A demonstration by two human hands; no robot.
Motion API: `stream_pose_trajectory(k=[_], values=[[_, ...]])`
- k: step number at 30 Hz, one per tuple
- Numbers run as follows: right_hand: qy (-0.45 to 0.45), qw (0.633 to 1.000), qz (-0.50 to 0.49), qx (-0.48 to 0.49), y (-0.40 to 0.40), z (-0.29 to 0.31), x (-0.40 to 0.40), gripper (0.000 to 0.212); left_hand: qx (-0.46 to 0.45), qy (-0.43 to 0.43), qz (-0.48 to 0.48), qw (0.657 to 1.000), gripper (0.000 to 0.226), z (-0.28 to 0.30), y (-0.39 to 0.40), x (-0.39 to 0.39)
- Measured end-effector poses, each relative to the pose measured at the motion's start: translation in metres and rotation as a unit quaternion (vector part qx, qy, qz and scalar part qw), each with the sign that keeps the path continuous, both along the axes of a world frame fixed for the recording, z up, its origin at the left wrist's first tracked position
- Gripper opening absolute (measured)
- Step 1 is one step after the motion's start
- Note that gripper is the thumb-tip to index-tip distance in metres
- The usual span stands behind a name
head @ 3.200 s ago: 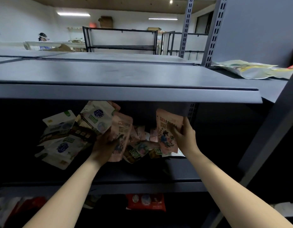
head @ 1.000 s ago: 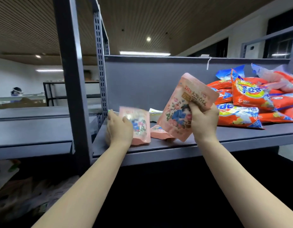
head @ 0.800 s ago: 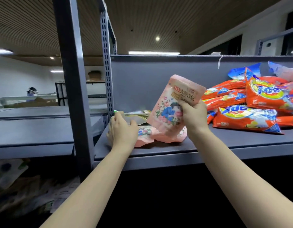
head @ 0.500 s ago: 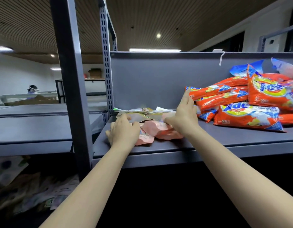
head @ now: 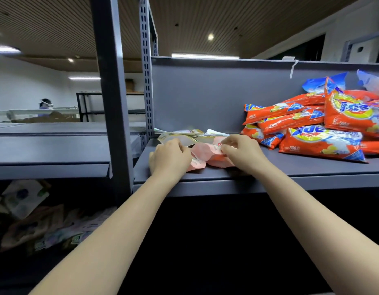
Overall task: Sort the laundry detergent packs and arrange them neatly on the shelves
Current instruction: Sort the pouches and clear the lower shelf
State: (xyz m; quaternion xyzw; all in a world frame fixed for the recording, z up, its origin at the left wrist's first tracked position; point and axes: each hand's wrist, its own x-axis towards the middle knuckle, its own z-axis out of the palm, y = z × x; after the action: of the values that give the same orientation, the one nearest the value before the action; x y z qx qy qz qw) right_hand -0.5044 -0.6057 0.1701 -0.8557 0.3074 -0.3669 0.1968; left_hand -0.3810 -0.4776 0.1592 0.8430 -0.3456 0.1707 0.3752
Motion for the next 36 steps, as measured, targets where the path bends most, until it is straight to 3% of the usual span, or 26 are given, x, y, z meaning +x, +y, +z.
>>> stream_pose_trajectory(k=[8, 15, 26, 36], values=[[-0.106, 0.994, -0.003, -0.028, 0.06, -0.007, -0.002, 0.022, -0.022, -0.098, -0.056, 0.993, 0.021, 0.002, 0.059, -0.013], [-0.127, 0.991, 0.028, -0.016, 0.151, -0.024, 0.01, 0.018, -0.073, -0.125, -0.116, 0.983, 0.016, -0.011, 0.148, -0.013], [-0.084, 0.995, 0.059, -0.016, 0.289, -0.089, 0.063, 0.018, 0.017, -0.062, -0.034, 0.997, 0.013, -0.072, 0.306, 0.089], [0.01, 0.995, 0.092, 0.022, 0.334, -0.15, 0.125, 0.024, 0.089, 0.002, 0.029, 0.996, 0.011, -0.132, 0.39, 0.163]])
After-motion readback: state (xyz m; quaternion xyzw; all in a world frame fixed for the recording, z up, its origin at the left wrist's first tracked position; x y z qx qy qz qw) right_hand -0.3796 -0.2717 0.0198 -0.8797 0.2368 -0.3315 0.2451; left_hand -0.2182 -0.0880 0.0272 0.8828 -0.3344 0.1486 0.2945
